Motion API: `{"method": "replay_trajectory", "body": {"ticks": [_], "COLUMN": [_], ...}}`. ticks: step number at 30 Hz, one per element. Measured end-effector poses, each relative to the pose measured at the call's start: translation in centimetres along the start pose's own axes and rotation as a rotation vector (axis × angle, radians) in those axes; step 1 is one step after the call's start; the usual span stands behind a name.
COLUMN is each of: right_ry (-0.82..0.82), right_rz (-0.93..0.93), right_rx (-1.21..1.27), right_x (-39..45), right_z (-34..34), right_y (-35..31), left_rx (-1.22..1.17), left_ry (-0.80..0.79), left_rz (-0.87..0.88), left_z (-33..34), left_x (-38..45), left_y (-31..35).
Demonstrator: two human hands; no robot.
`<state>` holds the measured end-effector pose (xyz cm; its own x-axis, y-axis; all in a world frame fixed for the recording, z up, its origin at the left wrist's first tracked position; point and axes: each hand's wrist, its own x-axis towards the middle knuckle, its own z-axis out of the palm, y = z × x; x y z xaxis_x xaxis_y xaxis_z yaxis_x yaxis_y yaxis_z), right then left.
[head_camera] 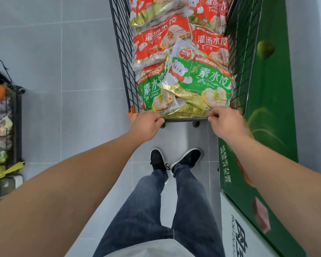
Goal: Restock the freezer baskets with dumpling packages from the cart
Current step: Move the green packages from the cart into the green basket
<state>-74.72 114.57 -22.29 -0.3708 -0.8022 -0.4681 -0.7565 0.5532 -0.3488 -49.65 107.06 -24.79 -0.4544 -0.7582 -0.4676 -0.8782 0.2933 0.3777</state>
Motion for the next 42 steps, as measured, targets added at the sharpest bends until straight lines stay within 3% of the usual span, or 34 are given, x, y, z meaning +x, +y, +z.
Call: {"method": "replay_trajectory", "body": {"ticks": [6, 9, 13, 15, 18, 27, 36, 42], "right_ry": [0.014, -0.016, -0.001, 0.002, 0.005, -0.05, -0.078, -0.004], "right_rz": [-0.027, -0.036, -0.023, 0.009, 0.025, 0.157, 0.222, 0.307], "right_rx": [0.036, 0.088, 0.139, 0.181, 0.218, 0.307, 0.291, 0.343], "right_x": [-0.6, -0.6, -0.1, 0.4, 1.1, 3.4, 5.8, 6.8], "right_z": [-0.1, -1.0, -2.9, -3.6, -4.1, -4.2, -3.4, -3.0], "right_y": [0.3, 0.7, 1.8, 2.1, 1.9, -0.1, -3.3, -4.1], "left_rx": [-0.01, -0.163, -0.461, -0.54, -0.623, -0.389, -0.208, -0.252], "left_ry": [-0.015, -0.045, 0.162, 0.277, 0.301, 0.119, 0.016, 0.033], "left_rz": [-0.017, -0.133, -0.353, -0.388, -0.388, -0.372, -0.147, -0.256], "left_z": [0.3, -0.8, -4.3, -6.1, -8.3, -9.7, -10.2, -12.0], "left_x": [-0.2, 0.1, 1.4, 2.6, 4.8, 11.3, 12.1, 11.3], "left_y": [0.2, 1.2, 3.7, 4.8, 6.4, 7.1, 4.8, 1.1]}}
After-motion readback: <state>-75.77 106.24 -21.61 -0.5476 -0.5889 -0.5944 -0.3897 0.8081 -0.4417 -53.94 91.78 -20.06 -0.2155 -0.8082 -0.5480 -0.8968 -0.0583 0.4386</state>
